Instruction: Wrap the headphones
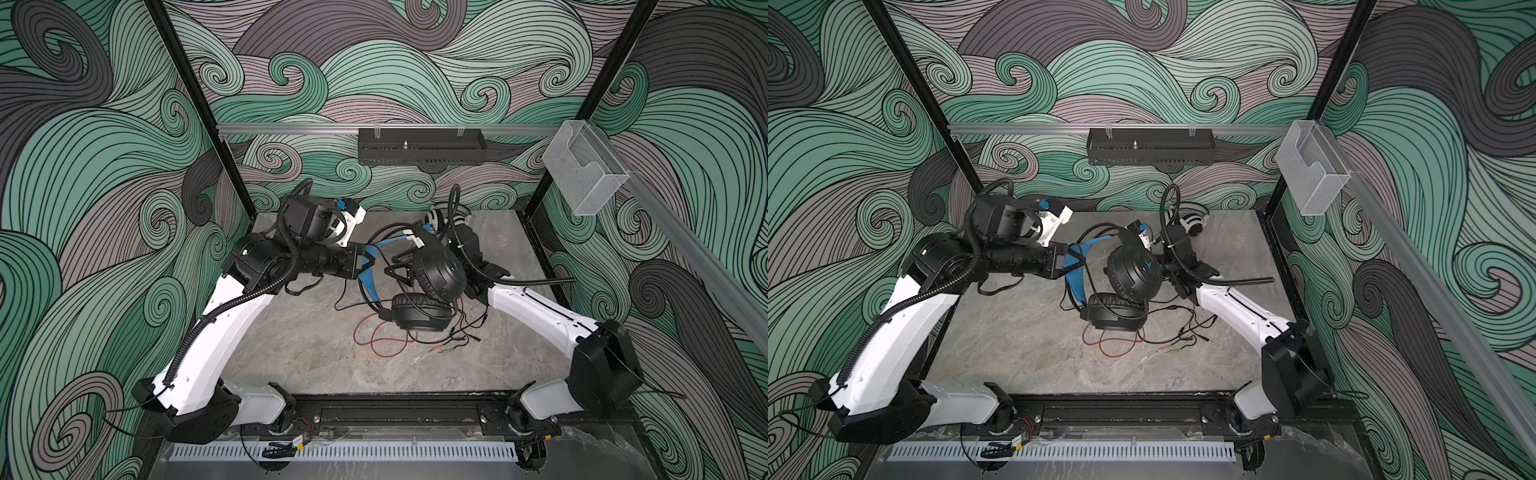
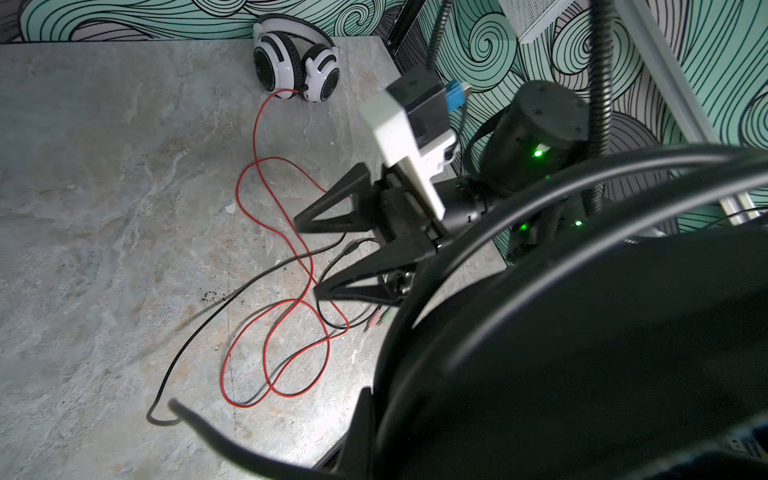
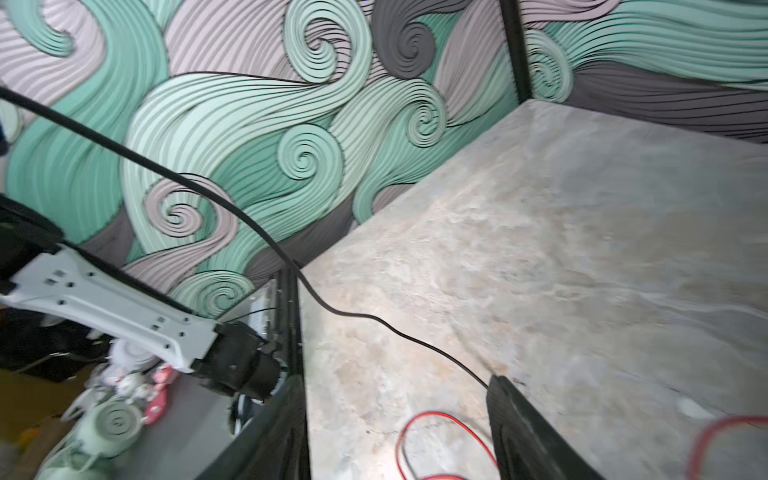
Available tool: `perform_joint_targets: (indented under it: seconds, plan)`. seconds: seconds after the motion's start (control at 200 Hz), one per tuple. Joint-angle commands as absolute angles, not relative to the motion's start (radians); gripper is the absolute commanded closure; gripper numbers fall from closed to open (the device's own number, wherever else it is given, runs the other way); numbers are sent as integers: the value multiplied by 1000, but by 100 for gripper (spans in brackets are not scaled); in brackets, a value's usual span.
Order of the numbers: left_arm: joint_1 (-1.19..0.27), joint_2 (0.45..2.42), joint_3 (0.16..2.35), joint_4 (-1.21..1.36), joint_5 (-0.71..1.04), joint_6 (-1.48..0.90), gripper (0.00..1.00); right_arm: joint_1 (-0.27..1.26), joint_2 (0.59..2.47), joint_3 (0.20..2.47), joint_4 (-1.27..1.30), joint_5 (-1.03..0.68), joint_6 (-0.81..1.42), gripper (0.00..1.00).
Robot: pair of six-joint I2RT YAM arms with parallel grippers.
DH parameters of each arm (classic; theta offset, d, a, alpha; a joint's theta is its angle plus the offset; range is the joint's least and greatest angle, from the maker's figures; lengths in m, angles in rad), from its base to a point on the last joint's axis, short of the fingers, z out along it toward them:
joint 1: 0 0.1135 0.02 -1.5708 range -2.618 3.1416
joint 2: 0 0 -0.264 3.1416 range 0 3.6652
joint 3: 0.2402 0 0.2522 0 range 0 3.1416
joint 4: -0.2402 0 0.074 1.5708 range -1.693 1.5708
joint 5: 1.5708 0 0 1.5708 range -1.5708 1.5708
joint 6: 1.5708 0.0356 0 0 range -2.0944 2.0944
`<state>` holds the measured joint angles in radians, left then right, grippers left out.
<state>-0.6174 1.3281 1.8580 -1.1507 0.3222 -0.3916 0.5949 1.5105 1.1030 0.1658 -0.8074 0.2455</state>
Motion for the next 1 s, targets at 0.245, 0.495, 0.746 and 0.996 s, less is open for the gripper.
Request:
perform_joint_targets:
  seconds: [0.245, 0.495, 0.746, 0.996]
  plan:
    - [-627, 1348, 1928, -1087, 414, -479, 100, 718, 1635, 1184, 488, -947, 450, 18]
    - [-634, 1353, 1928, -1051, 428, -498, 100, 767, 1734, 1249, 547, -946, 502, 17]
    - [-635, 1354, 1930, -1039, 434, -503, 100, 781, 1856, 1286, 667, -970, 597, 25]
    - [-635, 1350, 1918, -1031, 412, -505, 100, 783, 1861, 1272, 654, -972, 586, 81]
